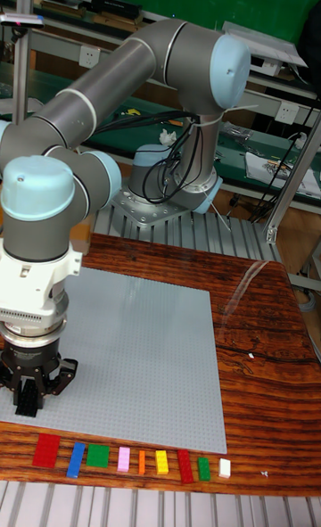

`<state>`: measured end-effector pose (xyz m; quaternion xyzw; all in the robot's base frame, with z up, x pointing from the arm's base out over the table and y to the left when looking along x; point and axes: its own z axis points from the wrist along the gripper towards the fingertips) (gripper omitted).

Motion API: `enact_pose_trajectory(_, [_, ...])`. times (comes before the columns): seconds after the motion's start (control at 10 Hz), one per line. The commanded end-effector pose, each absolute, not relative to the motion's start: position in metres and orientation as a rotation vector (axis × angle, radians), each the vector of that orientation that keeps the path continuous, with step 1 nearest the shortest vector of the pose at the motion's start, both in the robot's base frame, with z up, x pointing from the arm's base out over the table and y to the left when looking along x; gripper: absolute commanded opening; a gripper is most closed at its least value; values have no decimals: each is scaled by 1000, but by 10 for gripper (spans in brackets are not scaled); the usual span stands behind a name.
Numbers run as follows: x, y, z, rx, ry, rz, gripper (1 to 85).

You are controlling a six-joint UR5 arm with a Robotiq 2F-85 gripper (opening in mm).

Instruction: Build with small Lego blocks

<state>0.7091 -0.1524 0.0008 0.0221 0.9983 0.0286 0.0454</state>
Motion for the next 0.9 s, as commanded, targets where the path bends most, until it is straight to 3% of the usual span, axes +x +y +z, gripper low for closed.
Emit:
enact_pose_trajectory(0.0, [711, -154, 4, 96, 3039, 106, 10])
enact_pose_trajectory(0.8, [712, -151, 3, 111, 3035, 135, 10])
